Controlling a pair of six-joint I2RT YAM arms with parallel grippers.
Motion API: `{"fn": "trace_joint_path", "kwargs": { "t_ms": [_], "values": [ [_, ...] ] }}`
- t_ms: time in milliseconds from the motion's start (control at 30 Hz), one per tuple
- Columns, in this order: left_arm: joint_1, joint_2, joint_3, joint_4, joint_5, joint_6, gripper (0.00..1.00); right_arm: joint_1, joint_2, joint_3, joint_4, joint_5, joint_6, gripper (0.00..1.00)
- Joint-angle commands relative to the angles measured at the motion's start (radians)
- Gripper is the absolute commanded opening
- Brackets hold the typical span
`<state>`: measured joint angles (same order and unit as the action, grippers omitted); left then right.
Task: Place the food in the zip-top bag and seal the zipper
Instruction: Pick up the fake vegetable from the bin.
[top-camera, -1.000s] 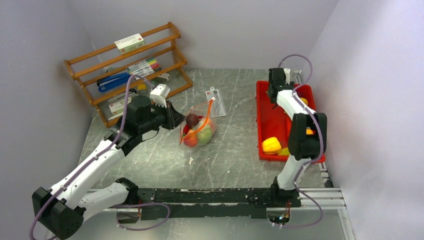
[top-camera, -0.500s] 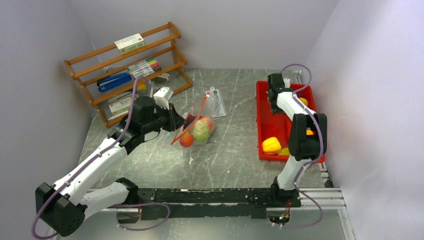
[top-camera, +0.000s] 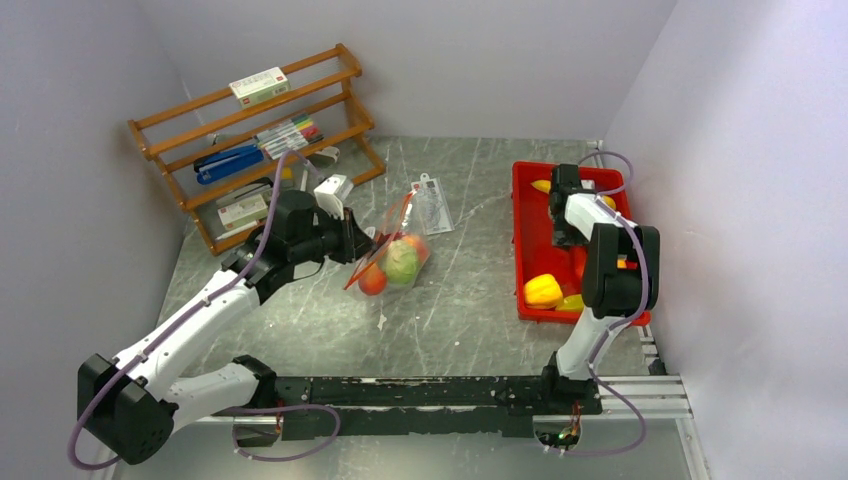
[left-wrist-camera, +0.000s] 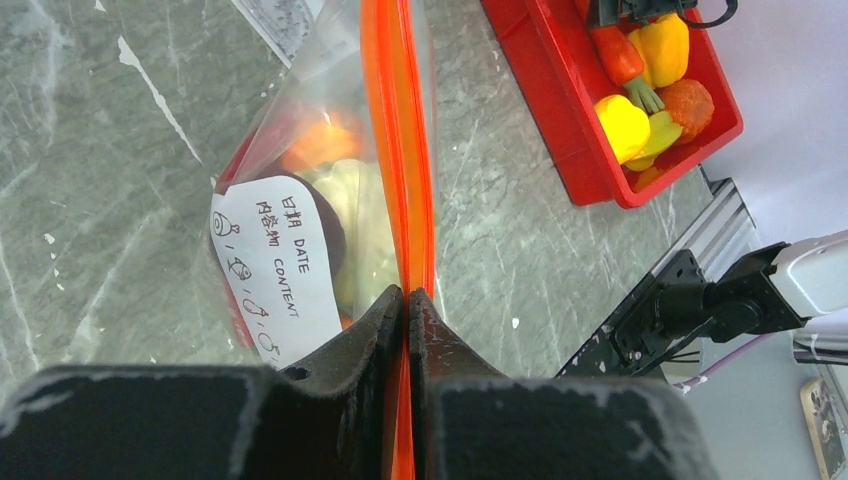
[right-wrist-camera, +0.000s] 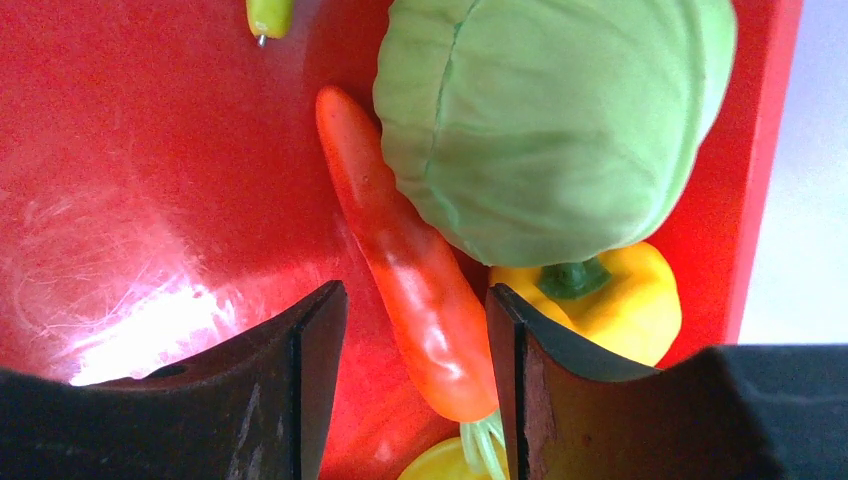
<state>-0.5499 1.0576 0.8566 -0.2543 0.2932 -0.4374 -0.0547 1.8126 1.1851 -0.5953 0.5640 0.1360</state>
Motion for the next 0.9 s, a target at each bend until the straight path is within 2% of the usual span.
{"fn": "trace_joint_path", "kwargs": {
  "t_ms": [0,400,633,867],
  "values": [
    [0.005,-0.003,0.04,0.038,0.026,-0.002,0.07,-0.017,0.035,-0.004,0.0,-0.031,-0.018,0.54],
    [0.005,-0.005,0.045,0.024,0.02,0.006,0.07,-0.04,0.127,0.009,-0.002,-0.055,-0.021,0.47],
    [0.005,-0.022,0.047,0.022,-0.005,0.009,0.07,-0.038,0.083,0.017,0.001,-0.111,-0.017,0.26],
    [0.006,-0.059,0.045,0.046,-0.072,-0.005,0.07,-0.02,-0.018,0.025,0.006,-0.164,0.0,0.19]
  ]
}}
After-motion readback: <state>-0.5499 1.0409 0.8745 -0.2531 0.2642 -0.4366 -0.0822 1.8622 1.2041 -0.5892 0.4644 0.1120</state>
